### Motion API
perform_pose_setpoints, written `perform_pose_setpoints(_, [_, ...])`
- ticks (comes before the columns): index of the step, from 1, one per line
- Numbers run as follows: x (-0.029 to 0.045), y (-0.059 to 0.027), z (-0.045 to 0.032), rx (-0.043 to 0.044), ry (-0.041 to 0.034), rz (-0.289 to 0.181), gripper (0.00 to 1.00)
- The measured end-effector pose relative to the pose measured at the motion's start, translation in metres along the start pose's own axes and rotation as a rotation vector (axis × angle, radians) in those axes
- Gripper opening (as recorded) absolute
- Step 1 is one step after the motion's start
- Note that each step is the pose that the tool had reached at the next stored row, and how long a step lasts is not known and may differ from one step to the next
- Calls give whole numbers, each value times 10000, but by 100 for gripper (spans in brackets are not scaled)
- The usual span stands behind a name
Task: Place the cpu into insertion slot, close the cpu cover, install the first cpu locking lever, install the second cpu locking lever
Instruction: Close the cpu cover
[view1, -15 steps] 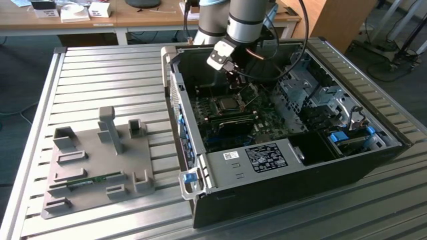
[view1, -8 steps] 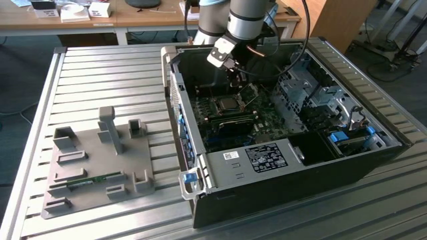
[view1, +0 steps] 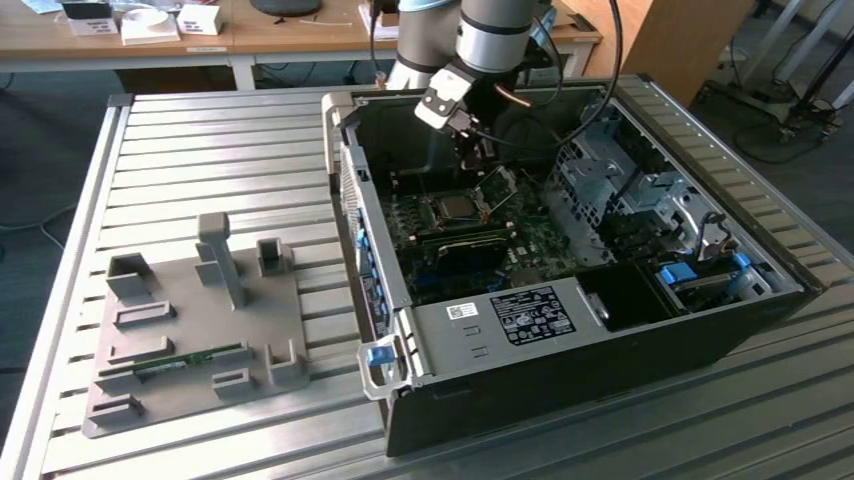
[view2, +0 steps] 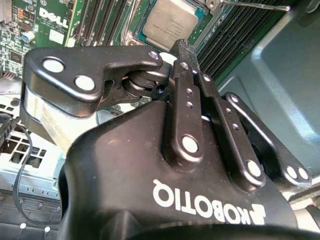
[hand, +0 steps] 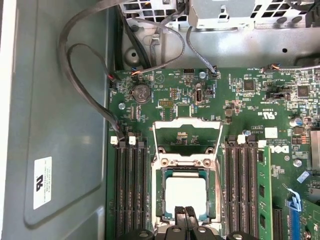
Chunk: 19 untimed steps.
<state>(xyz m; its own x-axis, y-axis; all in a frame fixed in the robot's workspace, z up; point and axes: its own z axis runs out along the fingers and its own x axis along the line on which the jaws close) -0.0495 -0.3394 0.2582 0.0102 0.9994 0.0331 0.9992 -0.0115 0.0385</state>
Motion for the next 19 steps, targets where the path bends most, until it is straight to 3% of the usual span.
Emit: perform_pose_setpoints(19, [1, 50, -1, 0, 0, 0, 11])
